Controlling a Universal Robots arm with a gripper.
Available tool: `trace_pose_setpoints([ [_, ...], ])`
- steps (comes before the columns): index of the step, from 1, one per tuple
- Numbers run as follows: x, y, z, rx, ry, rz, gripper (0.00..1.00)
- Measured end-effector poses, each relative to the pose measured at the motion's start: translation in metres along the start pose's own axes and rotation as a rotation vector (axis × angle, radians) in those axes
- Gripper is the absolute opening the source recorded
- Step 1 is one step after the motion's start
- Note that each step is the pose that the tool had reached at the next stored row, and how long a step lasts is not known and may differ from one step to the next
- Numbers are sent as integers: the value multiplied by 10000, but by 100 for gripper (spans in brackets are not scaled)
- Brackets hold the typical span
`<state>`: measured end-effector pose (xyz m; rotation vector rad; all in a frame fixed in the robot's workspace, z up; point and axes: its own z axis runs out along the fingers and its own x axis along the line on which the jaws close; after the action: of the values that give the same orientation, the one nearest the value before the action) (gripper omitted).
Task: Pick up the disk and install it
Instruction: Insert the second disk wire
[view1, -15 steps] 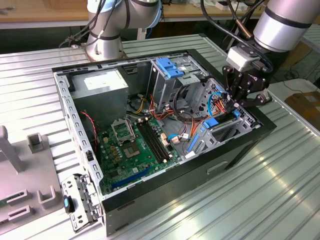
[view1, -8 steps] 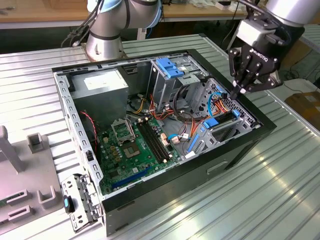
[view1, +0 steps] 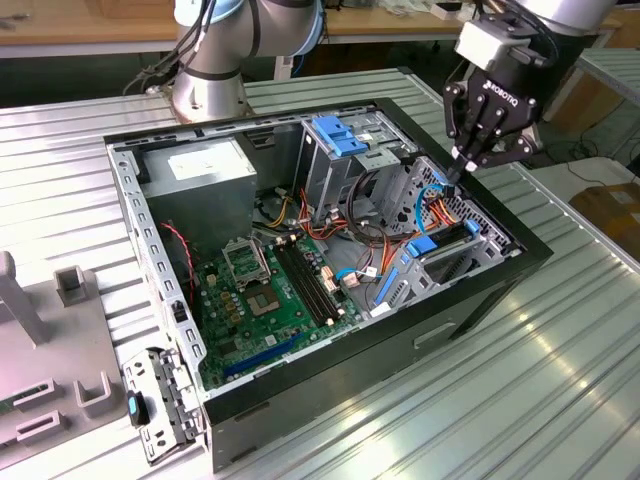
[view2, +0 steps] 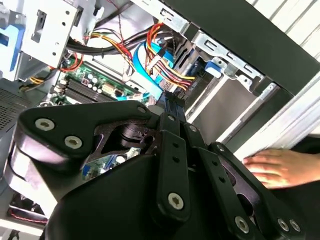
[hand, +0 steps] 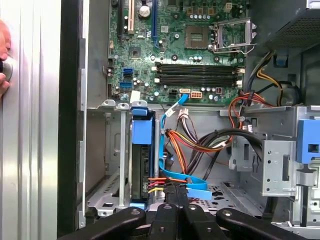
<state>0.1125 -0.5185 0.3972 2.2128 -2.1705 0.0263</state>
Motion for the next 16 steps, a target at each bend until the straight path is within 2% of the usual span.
trace_pose_setpoints([
  [2, -5, -5, 6, -13, 124, 2, 11],
  [3, -7, -6, 18, -19, 144, 2, 11],
  [5, -21, -8, 77, -91, 159, -1, 11],
  [7, -43, -9, 85, -95, 158, -1, 11],
  [8, -44, -10, 106, -98, 213, 0, 17],
  [10, -53, -11, 150, -112, 248, 0, 30],
  [12, -53, -11, 152, -112, 254, 0, 30],
  [15, -53, -12, 152, -113, 255, 0, 10],
  [16, -54, -12, 152, -113, 255, -1, 10],
])
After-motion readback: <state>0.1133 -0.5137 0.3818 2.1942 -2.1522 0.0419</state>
